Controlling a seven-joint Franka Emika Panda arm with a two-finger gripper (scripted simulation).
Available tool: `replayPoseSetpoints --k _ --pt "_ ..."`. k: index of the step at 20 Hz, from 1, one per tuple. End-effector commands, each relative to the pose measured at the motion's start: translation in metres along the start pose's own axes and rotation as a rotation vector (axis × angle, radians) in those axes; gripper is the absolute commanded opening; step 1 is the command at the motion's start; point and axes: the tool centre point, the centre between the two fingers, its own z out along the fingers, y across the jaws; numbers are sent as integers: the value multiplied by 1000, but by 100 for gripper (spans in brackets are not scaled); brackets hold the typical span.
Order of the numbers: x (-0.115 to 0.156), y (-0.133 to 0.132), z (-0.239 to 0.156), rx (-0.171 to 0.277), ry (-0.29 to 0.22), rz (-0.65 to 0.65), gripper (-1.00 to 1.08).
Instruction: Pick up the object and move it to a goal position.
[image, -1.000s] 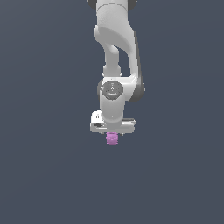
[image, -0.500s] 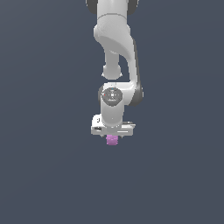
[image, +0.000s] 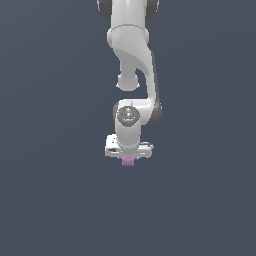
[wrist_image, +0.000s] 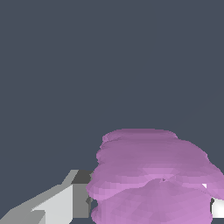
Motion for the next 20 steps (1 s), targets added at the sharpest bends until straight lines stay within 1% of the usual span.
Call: replayPoseSetpoints --k 1,12,16,20 --pt "0 0 0 0 0 0 -100" --pt "0 0 -4 0 0 0 -100" --pt "-2 -1 -18 0 0 0 -100" --pt "-4 -2 -41 0 0 0 -100"
